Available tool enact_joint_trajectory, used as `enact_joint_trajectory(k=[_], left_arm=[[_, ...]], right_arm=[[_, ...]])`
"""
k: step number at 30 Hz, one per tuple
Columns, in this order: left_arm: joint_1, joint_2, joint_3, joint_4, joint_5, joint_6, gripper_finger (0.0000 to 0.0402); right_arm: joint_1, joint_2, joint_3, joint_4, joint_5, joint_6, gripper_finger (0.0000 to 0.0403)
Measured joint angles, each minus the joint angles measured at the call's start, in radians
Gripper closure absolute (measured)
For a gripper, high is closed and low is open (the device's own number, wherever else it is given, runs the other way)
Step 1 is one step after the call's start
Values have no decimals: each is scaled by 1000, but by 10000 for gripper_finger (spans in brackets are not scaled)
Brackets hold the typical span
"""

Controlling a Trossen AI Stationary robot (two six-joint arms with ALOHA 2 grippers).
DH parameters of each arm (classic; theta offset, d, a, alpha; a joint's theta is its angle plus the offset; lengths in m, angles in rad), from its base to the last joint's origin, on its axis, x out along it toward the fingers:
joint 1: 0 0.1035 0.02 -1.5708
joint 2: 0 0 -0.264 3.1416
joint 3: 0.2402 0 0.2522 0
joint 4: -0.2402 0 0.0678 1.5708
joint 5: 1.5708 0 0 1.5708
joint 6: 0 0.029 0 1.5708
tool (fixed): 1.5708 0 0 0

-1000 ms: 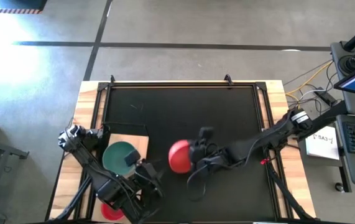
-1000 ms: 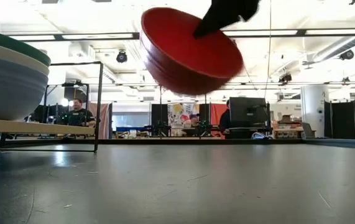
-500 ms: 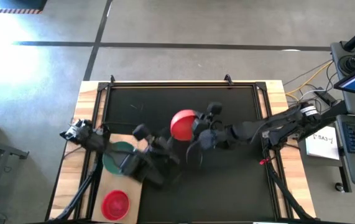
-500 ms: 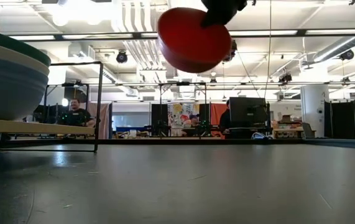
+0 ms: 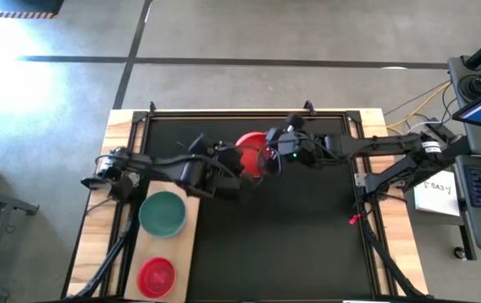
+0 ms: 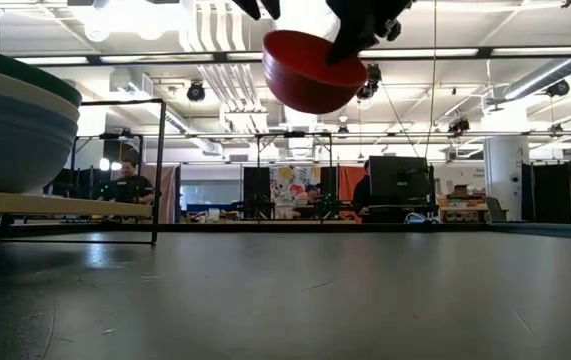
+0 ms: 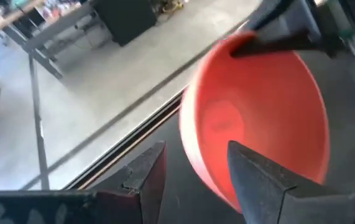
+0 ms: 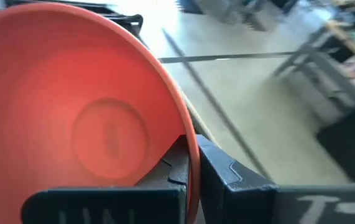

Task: Place and stack bowls onto a shelf
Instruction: Stack the orange bowl on the green bowl on the shelf

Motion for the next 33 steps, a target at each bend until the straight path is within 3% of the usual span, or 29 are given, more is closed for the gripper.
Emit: enact_joint_trajectory(k=[5,13,20,25,29,33], left_arm=[[56,0,66,5,146,76,248],[100,-2,110,37,331,138,248],[103,-3,89,59,327,193,248],[118,-3,63,72,316,186,248],[134,-2,57,75,309,182,249],[144,-2,57,75,304,182,272]], right_arm=[[-22,5,13,-1,-141,-37,394],[-22,5,58,-25,-140,-72,394],[-12,3,72,-39,-147,-94,394],[-8,3,76,-23,-257,-85,394],[-4,3,77,-24,-275,-84,394],[-4,3,77,-27,-269,-69,394]])
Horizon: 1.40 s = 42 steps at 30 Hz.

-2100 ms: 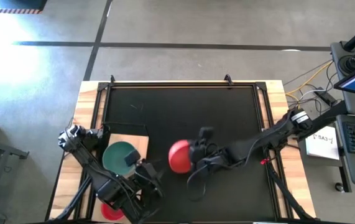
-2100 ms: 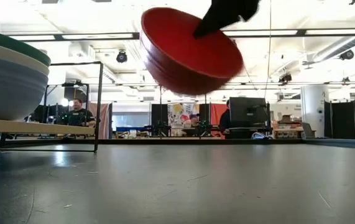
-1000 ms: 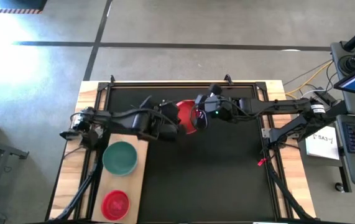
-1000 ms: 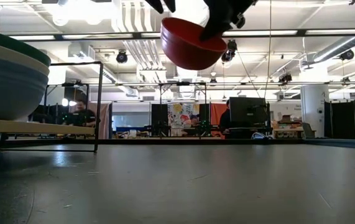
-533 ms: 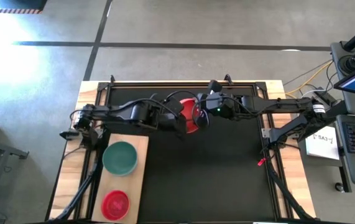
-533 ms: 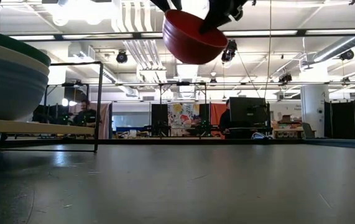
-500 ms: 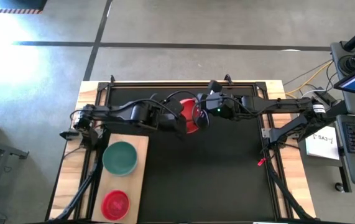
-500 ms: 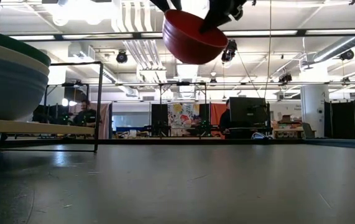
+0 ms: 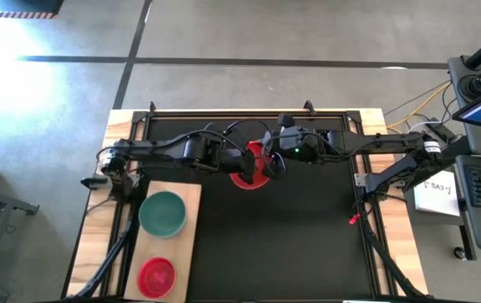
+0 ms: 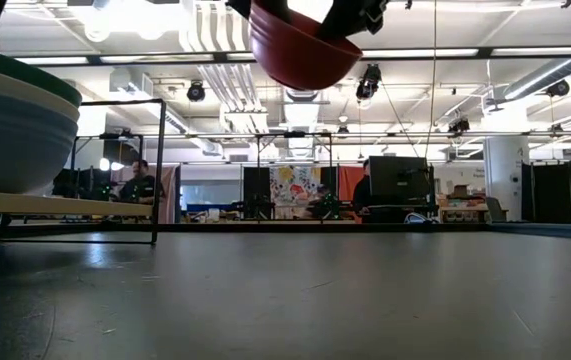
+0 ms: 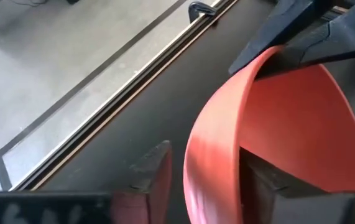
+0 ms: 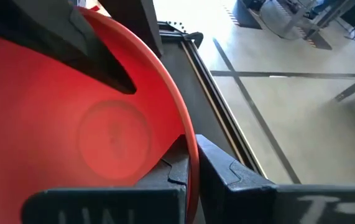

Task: Place and stack bowls onto a shelf
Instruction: Stack the orange bowl on the green bowl on the shelf

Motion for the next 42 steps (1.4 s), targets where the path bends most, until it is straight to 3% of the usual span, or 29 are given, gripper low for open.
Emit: enact_joint_trajectory(k=[6,8,13,18,27,33,42], left_arm=[[2,1,-1,-6,-5,20,374],[4,2,-2,-9,-4,21,392],[8,6,-2,-12,44,31,396],[9,37,-3,-13,87,35,399],[22,94,-3,-77,248,73,400],[-3,70,-4,-190,288,53,401],[-115,-86,-45,-268,253,-104,399]], right_arm=[[8,0,0,-1,-5,-10,393],[7,-1,0,2,-20,-7,390],[10,-2,1,-15,-65,23,356],[9,-2,20,-92,-144,74,296],[9,-3,157,-390,-172,149,200],[10,-38,194,-577,-230,203,184],[10,-171,181,-679,-228,265,183]])
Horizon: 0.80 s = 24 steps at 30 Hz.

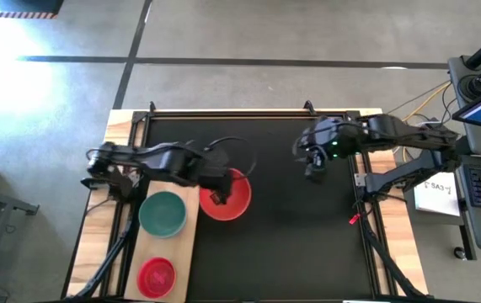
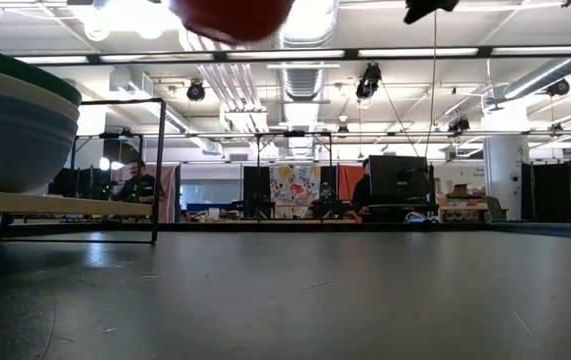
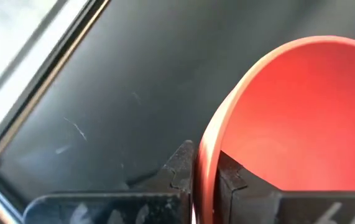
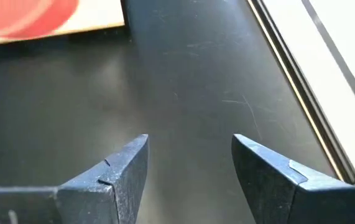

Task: Place and stack bowls onto a shelf
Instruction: Stack the orange bowl on the green bowl on the shelf

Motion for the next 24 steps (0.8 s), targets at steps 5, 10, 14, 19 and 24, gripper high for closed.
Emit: enact_joint_trajectory(k=[5,10,14,19,24], left_arm=[[-96,-150,-164,4,0,-214,398],[-218,-324,-400,-1,0,-523,397],[-329,-436,-563,2,1,-754,397],[-464,-527,-725,3,5,-986,397],[-557,-584,-861,2,20,-1153,396]], right_arm=[[2,-87,-74,9,0,49,183],[2,-160,-205,58,-9,85,183],[2,-198,-307,106,-17,102,183],[2,-228,-417,162,-109,118,183],[2,-235,-500,184,-141,119,183]])
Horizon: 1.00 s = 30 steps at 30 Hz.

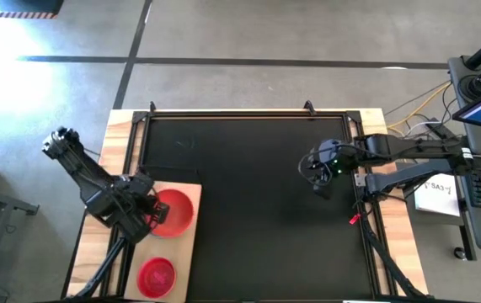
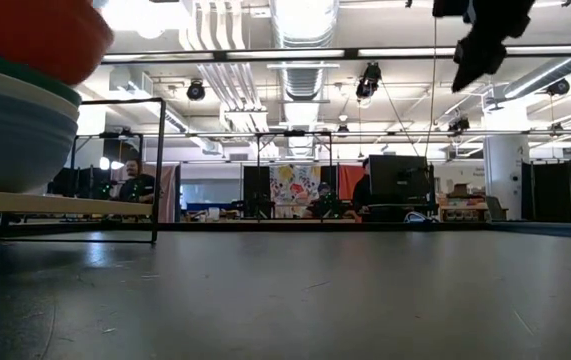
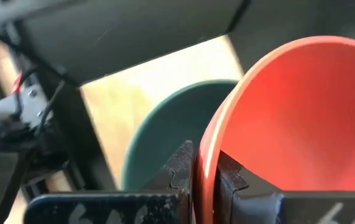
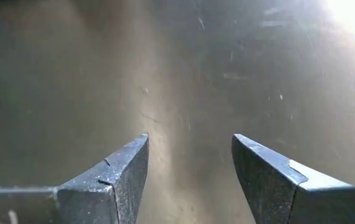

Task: Place and stack bowls onto a shelf
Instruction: Stack the orange bowl on the green bowl on the shelf

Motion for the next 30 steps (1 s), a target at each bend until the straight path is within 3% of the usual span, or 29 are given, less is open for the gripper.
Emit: enact_joint_trajectory(k=[8,16,20,24,30], left_arm=[[-44,-18,-140,29,21,-115,396],[-48,1,-147,41,76,-117,396],[-48,3,-144,48,121,-118,395],[-49,6,-144,45,174,-122,380],[-49,6,-143,47,183,-115,338]], right_arm=[[0,-1,-128,30,-21,-20,183],[0,-17,-247,210,-270,-91,183],[-1,-15,-264,205,-328,-72,183],[-3,-14,-264,192,-308,-72,183],[-5,-15,-264,156,-111,-45,184]])
